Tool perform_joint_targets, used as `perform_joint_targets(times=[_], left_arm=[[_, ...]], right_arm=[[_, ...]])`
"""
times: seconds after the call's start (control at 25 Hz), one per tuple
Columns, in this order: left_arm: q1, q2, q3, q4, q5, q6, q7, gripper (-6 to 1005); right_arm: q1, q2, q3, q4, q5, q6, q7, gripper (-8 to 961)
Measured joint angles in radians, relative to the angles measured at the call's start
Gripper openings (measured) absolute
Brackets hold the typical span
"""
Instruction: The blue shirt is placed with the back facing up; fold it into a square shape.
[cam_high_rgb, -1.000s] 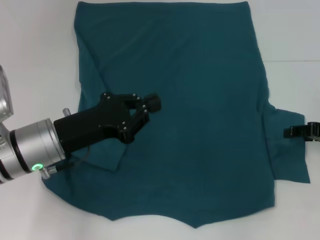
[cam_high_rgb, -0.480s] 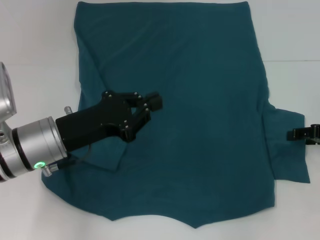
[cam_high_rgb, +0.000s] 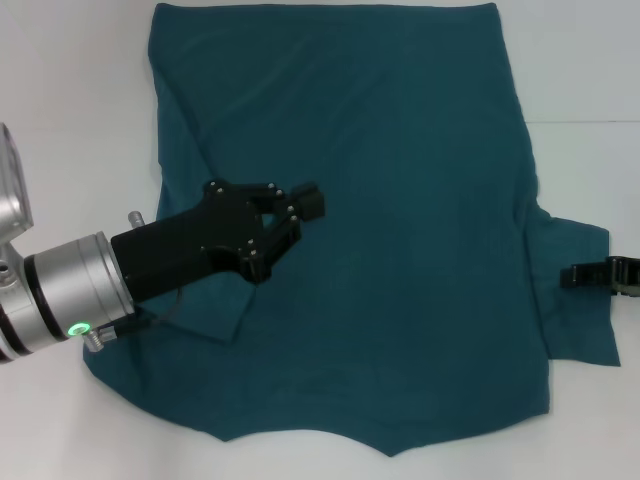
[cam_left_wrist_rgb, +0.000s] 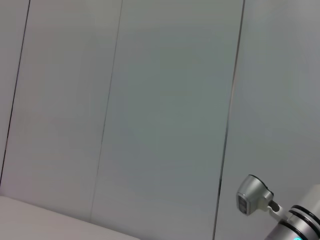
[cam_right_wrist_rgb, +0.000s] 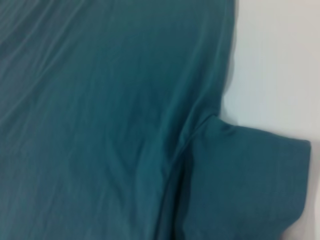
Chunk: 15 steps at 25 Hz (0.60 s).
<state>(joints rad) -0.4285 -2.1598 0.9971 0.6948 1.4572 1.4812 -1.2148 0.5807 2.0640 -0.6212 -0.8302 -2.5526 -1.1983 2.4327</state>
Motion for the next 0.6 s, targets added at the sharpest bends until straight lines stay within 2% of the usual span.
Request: perform_joint_targets(times=[0.6], left_arm=[[0.003, -0.002, 0.000, 0.000, 0.000, 0.001, 0.000, 67]], right_arm=[[0.015, 0.007, -0.004, 0.058, 0.038, 0.053, -0.061, 523]])
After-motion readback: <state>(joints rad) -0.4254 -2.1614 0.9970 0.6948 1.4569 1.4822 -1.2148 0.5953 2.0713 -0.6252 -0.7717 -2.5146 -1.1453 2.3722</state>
